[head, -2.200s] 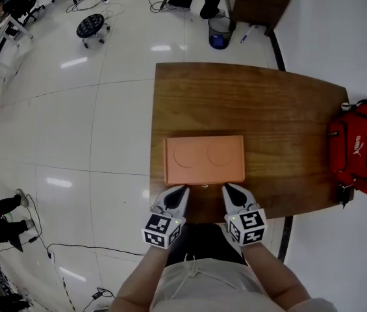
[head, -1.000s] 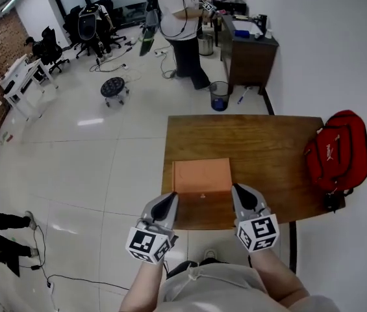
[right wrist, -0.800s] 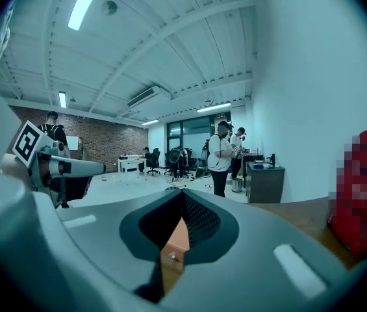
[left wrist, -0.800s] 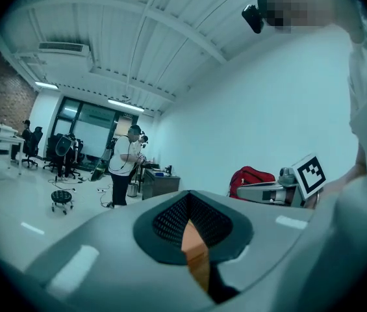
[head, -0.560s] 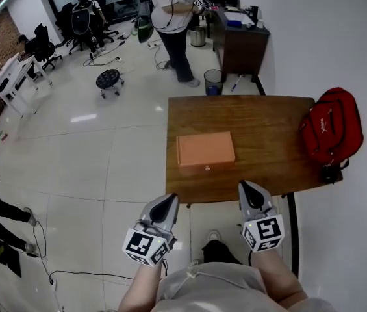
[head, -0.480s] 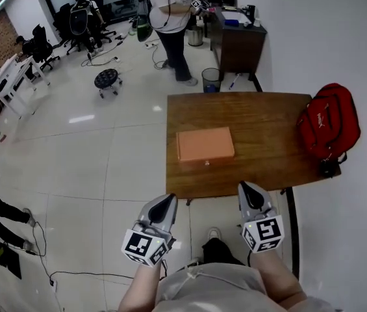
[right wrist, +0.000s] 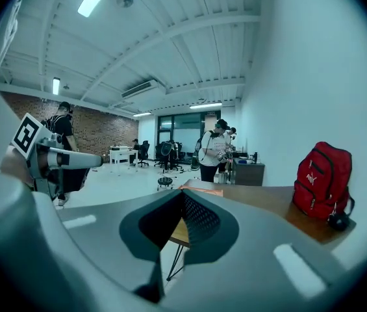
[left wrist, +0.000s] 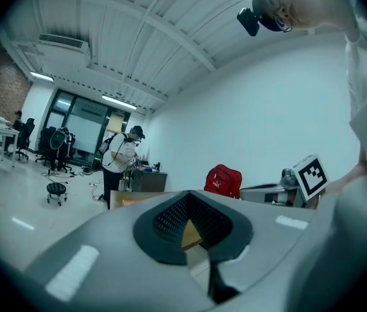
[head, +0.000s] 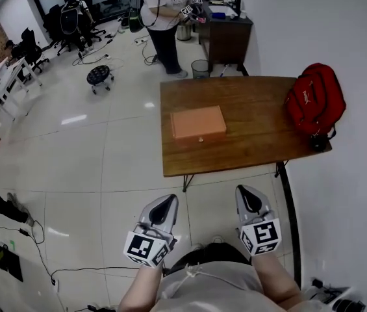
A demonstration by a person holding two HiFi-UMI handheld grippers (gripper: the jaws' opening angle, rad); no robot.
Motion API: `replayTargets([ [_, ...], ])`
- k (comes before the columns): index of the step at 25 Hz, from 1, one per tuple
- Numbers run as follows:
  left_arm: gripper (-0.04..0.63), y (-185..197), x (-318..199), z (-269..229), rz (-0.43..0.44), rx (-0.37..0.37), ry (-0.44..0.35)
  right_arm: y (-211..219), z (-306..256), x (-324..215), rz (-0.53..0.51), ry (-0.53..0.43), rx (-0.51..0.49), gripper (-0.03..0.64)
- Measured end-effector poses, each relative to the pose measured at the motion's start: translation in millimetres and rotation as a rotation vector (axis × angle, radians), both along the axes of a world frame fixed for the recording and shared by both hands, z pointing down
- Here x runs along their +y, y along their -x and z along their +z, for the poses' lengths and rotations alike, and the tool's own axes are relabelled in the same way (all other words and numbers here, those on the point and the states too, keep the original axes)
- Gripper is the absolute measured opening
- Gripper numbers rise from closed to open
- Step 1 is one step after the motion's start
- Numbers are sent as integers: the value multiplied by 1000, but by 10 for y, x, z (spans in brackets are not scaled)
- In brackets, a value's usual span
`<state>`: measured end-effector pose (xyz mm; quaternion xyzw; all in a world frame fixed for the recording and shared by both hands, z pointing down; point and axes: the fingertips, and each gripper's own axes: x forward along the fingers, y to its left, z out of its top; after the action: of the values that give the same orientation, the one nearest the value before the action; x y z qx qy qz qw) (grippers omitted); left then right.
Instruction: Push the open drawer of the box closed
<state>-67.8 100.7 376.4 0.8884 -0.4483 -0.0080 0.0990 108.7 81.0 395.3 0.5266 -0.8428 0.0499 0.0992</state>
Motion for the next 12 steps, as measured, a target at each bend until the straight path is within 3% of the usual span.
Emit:
replayTargets([
  [12, 6, -280, 96, -276, -44, 3, -61, 68, -214, 123, -159, -51, 10, 6],
])
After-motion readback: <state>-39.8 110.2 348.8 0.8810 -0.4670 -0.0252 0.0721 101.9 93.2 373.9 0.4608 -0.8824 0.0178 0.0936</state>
